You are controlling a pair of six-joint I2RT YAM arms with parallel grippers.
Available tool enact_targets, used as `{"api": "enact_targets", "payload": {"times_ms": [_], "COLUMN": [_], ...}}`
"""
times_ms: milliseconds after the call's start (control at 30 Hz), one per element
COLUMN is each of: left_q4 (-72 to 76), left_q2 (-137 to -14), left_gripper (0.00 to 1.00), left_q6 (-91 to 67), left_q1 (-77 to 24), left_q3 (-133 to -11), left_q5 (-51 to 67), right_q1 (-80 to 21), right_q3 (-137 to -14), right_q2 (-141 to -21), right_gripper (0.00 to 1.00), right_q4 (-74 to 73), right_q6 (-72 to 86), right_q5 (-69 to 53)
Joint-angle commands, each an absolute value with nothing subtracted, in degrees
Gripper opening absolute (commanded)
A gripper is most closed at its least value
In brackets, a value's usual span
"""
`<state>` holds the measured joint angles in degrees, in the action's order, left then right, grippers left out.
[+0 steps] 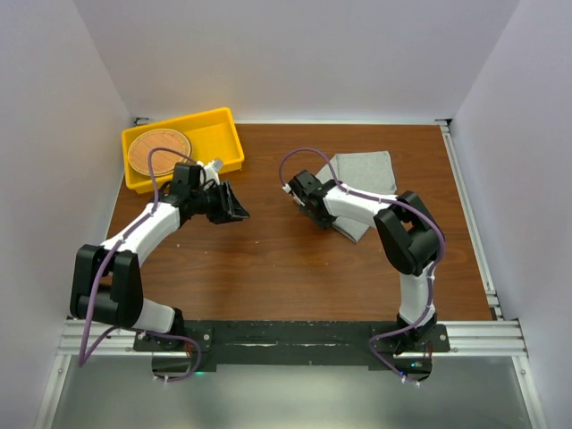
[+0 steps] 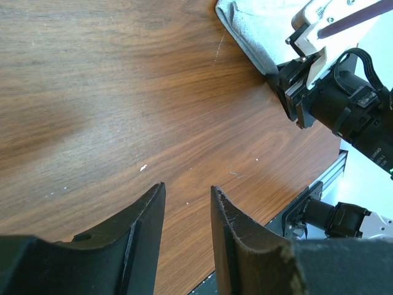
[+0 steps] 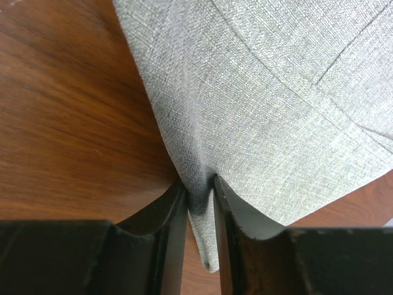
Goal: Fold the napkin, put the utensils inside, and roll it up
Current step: Roll the napkin with the utensil
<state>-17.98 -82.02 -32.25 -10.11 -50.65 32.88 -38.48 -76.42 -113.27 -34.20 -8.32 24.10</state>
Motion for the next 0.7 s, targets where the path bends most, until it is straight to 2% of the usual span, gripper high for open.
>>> {"api": "enact_targets", "payload": {"times_ms": [0, 167, 400, 667], "left_q4": [-16.3, -16.0, -14.0, -10.6], "left_q2": [-79.9, -79.6, -79.5, -80.1], "left_gripper": [0.40, 0.40, 0.41, 0.43], "left_q6": [-32.7, -33.1, -34.5, -36.7], "left_q1": [-9.3, -9.1, -7.8, -4.9], "left_q3": [-50.3, -49.8, -47.6, -44.4], "left_q5": [34.7, 34.9, 36.2, 40.4], "right_q1": [-38.0, -38.3, -40.1, -41.7], "right_q3": [-75.9, -76.6, -77.4, -81.6], "right_q2": [-115.2, -115.5, -116.5, -116.4], "right_gripper": [0.25, 0.12, 0.01, 0.00], "right_q4": [-34.4, -35.1, -36.0, -39.7], "right_q6": [-9.1, -8.9, -5.3, 4.0], "right_q5": [25.7, 23.3, 19.7, 12.0]}}
